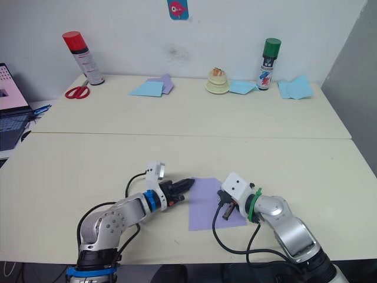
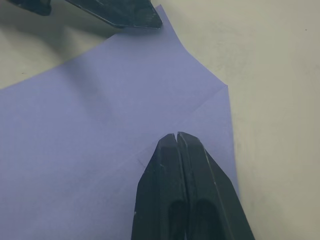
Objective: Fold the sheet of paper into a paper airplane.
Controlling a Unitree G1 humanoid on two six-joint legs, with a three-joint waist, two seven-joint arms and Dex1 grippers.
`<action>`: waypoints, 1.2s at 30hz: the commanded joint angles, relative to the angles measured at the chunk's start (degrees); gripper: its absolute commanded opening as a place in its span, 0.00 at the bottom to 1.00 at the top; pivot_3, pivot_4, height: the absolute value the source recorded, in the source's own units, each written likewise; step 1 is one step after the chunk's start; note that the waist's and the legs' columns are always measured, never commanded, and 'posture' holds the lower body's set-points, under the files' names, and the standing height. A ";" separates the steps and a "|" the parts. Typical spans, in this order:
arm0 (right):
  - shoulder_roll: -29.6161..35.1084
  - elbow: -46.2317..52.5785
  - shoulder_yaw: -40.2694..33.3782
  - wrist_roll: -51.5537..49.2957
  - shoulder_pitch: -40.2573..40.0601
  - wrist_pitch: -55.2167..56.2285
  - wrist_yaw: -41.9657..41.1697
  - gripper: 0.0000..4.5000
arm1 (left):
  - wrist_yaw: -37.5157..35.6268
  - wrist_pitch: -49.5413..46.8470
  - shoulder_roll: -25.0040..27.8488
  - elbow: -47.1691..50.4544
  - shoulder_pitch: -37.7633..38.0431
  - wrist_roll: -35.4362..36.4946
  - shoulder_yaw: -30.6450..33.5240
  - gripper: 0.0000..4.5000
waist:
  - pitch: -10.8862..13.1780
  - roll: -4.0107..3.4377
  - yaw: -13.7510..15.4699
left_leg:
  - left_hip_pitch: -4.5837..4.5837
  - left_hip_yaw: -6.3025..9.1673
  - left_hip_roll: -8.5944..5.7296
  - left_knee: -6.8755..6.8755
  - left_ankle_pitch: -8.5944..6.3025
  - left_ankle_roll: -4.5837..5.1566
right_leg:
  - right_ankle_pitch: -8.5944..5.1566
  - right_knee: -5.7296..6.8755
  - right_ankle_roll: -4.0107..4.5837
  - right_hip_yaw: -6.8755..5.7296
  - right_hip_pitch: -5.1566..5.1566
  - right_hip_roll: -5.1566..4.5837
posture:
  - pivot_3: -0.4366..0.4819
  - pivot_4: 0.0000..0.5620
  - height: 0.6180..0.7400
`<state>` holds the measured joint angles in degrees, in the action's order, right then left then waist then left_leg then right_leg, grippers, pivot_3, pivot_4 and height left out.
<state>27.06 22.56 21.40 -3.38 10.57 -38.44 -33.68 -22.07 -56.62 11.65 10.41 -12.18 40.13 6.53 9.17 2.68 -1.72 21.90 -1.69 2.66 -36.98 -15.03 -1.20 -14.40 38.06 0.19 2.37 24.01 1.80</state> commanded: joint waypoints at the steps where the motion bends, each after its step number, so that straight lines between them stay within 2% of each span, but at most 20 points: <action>1: 0.35 -1.50 0.58 0.31 -1.30 -2.42 0.00 0.00 | -2.03 0.59 0.85 2.81 -1.05 0.35 -2.28 0.00 | 0.00 0.00 0.00 | 0.00 0.01 0.00 0.00 0.00 0.00 | 0.00 0.00 0.00 0.00 0.00 0.00 | 0.48 0.27 0.88; 6: -0.27 -1.46 -0.06 -0.05 -1.31 -3.17 0.28 0.00 | -4.06 2.96 3.73 4.39 -2.39 -1.80 -5.57 0.00 | 0.00 0.00 0.01 | 0.00 0.00 0.00 -0.01 0.00 0.00 | 0.00 0.00 0.00 0.00 0.00 0.00 | 0.48 0.27 0.88; 13: -0.94 -1.35 -0.60 -0.26 -1.44 -4.09 0.47 0.00 | -9.98 10.89 9.85 6.98 -5.50 -11.10 -17.26 0.00 | 0.00 -0.01 0.03 | 0.00 0.00 -0.02 -0.01 0.00 0.00 | 0.00 0.00 0.00 0.01 -0.01 -0.01 | 0.48 0.27 0.88; 23: -2.19 -0.41 -1.01 -0.64 -1.92 -5.80 1.05 0.00 | -18.02 24.60 14.46 3.35 -6.48 -24.09 -29.36 0.00 | 0.00 -0.02 0.04 | -0.01 -0.01 0.00 0.01 0.00 0.00 | -0.01 0.01 0.01 0.01 0.00 -0.01 | 0.48 0.27 0.88; 30: -2.52 0.52 -0.91 -0.85 -2.50 -6.60 1.58 0.00 | -20.35 31.43 14.75 -1.60 -5.55 -29.30 -30.64 0.00 | 0.00 -0.02 0.04 | 0.00 -0.01 0.00 0.00 0.00 0.01 | -0.01 0.01 0.01 0.00 0.01 -0.01 | 0.48 0.27 0.88; 36: -2.66 0.77 -1.03 -0.91 -2.71 -6.84 1.86 0.00 | -23.60 34.19 15.47 -3.41 -5.03 -30.27 -30.07 0.00 | 0.00 -0.02 0.03 | 0.01 -0.01 0.01 0.01 0.00 0.01 | -0.01 0.00 0.01 0.00 0.02 -0.01 | 0.48 0.27 0.88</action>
<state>24.19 24.50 19.30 -4.06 9.40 -43.14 -31.99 -44.35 -23.35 26.60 6.66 -17.82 10.32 -23.53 9.17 2.65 -1.68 21.91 -1.70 2.67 -36.98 -15.03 -1.19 -14.41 38.06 0.21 2.37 24.03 1.80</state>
